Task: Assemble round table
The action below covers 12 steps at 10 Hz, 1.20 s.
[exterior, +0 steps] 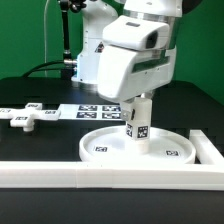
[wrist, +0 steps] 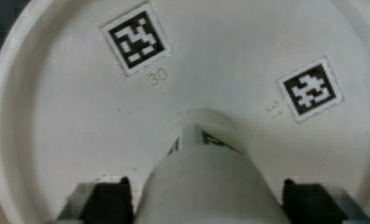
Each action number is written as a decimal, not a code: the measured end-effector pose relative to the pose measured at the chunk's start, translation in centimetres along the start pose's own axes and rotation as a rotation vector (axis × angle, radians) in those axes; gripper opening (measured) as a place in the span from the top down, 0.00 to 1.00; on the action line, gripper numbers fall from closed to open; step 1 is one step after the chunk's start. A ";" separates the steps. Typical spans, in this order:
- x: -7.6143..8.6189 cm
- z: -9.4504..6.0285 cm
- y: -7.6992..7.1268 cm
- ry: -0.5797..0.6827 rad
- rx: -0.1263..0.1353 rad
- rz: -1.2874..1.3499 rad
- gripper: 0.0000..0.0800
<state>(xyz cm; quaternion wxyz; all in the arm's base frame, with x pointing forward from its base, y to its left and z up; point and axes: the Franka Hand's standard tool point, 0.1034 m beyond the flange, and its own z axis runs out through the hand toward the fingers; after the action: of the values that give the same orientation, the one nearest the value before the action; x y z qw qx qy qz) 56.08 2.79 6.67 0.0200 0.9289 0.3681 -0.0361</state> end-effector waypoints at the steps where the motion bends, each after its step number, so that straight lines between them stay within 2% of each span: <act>1: 0.0 0.0 -0.1 0.006 0.011 0.115 0.49; 3: 0.2 0.0 -0.4 0.012 0.027 0.327 0.49; 5: 0.4 0.0 -0.6 0.013 0.028 0.399 0.49; 8: 0.5 -0.1 -0.8 0.017 0.051 0.643 0.49; 12: 0.6 0.0 -0.9 0.025 0.143 1.132 0.49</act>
Offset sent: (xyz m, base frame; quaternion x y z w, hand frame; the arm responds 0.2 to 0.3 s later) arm -0.0104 0.0046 -0.0039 -0.0151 0.0003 0.2387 0.9710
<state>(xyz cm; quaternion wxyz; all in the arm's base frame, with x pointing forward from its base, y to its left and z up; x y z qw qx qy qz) 55.89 3.83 6.62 -0.0311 0.9807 -0.1903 -0.0336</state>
